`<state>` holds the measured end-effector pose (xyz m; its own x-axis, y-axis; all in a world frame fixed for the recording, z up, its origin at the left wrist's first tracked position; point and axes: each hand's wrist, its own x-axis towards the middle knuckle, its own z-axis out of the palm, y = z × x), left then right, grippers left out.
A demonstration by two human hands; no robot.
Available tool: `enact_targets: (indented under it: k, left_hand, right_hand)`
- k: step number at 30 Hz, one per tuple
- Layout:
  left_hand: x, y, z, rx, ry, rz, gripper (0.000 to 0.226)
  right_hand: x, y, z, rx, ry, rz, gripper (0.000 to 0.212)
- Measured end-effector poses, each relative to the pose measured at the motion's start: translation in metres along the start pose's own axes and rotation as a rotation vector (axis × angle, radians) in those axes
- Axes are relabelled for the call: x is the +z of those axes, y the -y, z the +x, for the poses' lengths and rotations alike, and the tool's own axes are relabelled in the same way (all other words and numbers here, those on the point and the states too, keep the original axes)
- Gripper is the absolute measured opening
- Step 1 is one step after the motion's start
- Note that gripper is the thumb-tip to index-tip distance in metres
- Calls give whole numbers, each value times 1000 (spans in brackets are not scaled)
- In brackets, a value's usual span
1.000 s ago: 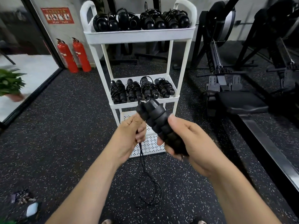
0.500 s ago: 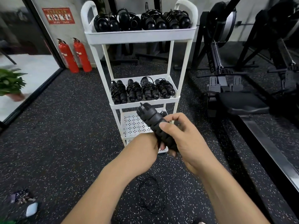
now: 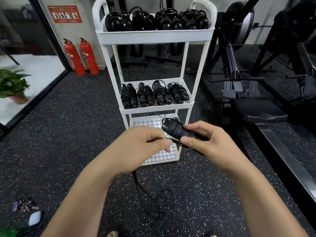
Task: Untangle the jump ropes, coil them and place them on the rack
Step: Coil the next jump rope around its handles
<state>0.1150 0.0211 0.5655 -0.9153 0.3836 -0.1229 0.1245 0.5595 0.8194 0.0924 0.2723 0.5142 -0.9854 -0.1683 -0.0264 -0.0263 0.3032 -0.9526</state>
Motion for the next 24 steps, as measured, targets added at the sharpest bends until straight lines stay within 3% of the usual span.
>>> enact_targets:
  k: [7,11,14,17,22,24]
  left_hand:
    - [-16,11,-1,101,-217,-169,24]
    - [-18,17,2,115,-284,-200,23]
    - [-16,23,5,118,-234,-224,22]
    - [-10,27,8,82,-120,-263,21]
    - [3,29,16,-14,39,-433,30]
    - [16,29,22,-54,-8,-483,30]
  right_hand:
    - [11,6,-9,70,377,4,32]
    - [12,17,-15,125,488,87,29]
    - [10,28,-18,102,591,12,19]
    - [7,41,-25,71,683,-76,25]
    - [-10,55,-36,16,498,83,49]
    - [-11,54,-35,1,356,164,59]
